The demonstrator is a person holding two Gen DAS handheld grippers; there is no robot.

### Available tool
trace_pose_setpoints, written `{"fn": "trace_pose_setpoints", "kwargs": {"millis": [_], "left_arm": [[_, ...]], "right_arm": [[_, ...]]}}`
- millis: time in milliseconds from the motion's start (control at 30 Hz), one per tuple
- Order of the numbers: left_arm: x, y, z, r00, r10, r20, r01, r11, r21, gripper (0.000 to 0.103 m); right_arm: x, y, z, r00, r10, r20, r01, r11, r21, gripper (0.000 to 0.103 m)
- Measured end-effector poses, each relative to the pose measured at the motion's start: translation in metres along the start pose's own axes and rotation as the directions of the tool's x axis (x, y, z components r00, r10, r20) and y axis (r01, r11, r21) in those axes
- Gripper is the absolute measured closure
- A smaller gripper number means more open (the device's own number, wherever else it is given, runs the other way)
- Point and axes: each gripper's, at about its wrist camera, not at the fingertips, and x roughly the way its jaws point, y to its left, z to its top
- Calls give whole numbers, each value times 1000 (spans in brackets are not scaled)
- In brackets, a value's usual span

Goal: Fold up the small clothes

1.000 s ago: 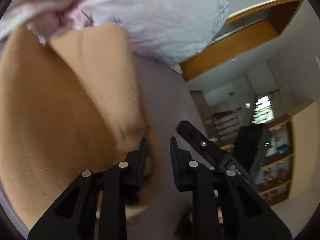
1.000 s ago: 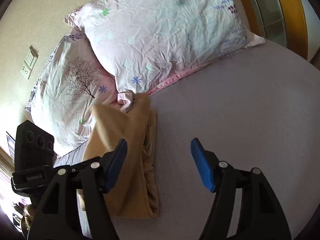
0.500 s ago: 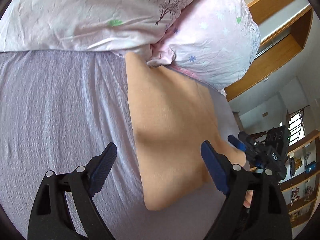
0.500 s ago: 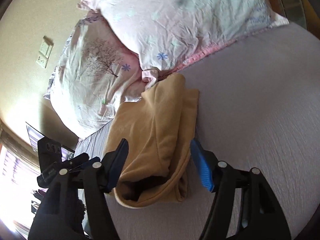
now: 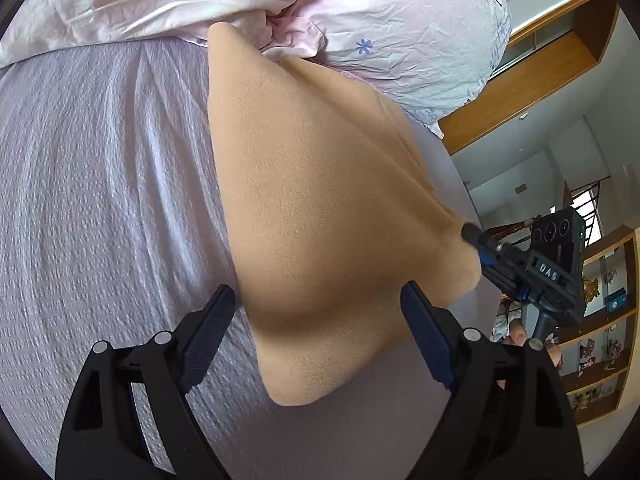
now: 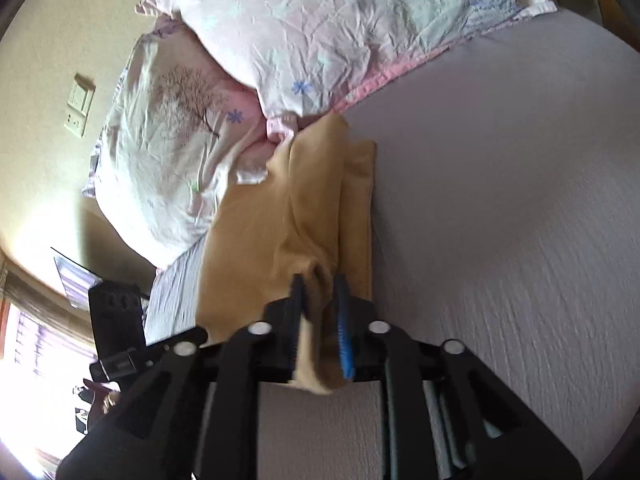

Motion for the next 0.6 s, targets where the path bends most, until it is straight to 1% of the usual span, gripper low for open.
{"fn": "trace_pose_setpoints", "kwargs": {"millis": [33, 67, 100, 133, 200, 233, 267, 300, 333, 367, 400, 433, 500, 533, 567, 600], "left_arm": [[0, 1, 2, 1000, -5, 2, 5, 1000, -5, 18], [1, 2, 3, 1000, -5, 5, 6, 1000, -9, 18], [1, 4, 3, 1000, -7, 8, 8, 1000, -12, 18], [2, 4, 3, 1000, -8, 9, 9, 1000, -12, 18], [2, 5, 3, 1000, -8, 12, 8, 1000, -14, 18], [3, 5, 3, 1000, -7, 11, 7, 1000, -13, 18], [4, 5, 4, 1000, -6, 12, 6, 1000, -14, 18], [4, 5, 5, 1000, -5, 14, 5, 1000, -16, 18], [5, 6, 7, 1000, -5, 16, 5, 1000, -19, 18], [7, 7, 10, 1000, -5, 18, 5, 1000, -22, 18], [7, 8, 13, 1000, -5, 21, 5, 1000, -27, 18], [8, 10, 15, 1000, -6, 26, 7, 999, -33, 18], [9, 14, 21, 999, -15, 40, 17, 999, -49, 18], [10, 17, 25, 998, -29, 49, 32, 998, -63, 18], [12, 20, 28, 997, -42, 59, 47, 996, -79, 19], [13, 23, 31, 996, -57, 67, 63, 993, -97, 22]], "right_arm": [[-1, 2, 11, 999, 5, 39, -5, 1000, 1, 37], [3, 4, 22, 998, 4, 63, -4, 1000, 0, 31], [11, 4, 34, 998, -5, 60, 4, 1000, 8, 32], [23, 3, 45, 999, -11, 41, 10, 1000, 22, 34], [51, 1, 61, 999, -51, -12, 52, 998, 37, 39], [67, 0, 66, 997, -61, -46, 63, 998, 32, 61], [81, 2, 70, 996, -54, -74, 55, 998, 10, 95], [85, 3, 73, 995, -86, -48, 86, 996, -9, 99], [81, 3, 76, 992, -123, 20, 123, 992, -27, 99], [77, 2, 79, 987, -150, 55, 152, 988, -36, 99], [76, -2, 79, 988, -147, 44, 148, 989, -19, 98], [74, -7, 78, 993, -116, 16, 115, 993, 10, 93], [65, -14, 69, 996, -78, -41, 80, 996, 47, 60], [59, -16, 62, 996, -62, -57, 66, 996, 61, 23], [53, -17, 54, 998, -37, -60, 41, 997, 61, 14], [49, -17, 47, 997, -11, -81, 16, 999, 52, 14]]}}
